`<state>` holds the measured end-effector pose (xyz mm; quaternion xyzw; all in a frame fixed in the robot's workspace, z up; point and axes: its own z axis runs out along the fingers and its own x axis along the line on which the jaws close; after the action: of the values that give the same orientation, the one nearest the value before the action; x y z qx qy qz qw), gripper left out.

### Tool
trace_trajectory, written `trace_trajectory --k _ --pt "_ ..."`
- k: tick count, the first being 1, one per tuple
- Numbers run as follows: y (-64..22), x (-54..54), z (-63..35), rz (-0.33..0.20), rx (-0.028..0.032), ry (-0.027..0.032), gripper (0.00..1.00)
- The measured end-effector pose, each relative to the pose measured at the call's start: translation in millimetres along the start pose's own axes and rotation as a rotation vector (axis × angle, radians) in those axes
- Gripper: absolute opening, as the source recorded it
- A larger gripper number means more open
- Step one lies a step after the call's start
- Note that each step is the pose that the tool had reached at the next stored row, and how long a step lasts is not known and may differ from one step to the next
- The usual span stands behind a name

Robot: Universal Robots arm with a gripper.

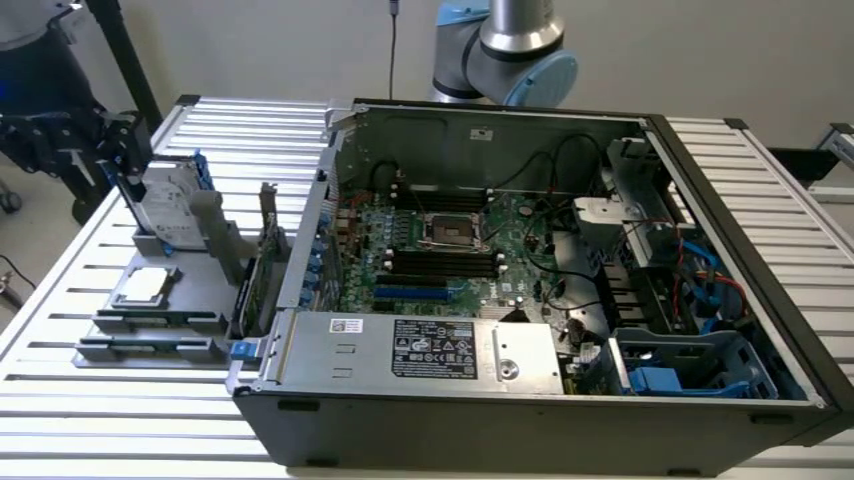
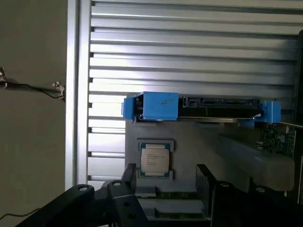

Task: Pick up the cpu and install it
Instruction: 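Pick up the cpu and move it towards the insertion slot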

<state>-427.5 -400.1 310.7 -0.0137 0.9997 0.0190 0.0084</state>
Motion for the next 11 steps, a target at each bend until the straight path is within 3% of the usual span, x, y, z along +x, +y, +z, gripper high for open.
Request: trace_trajectory --k 11 --pt "-4.3 -1.1 19.9 -0.016 -0.0003 0.0005 0.62"
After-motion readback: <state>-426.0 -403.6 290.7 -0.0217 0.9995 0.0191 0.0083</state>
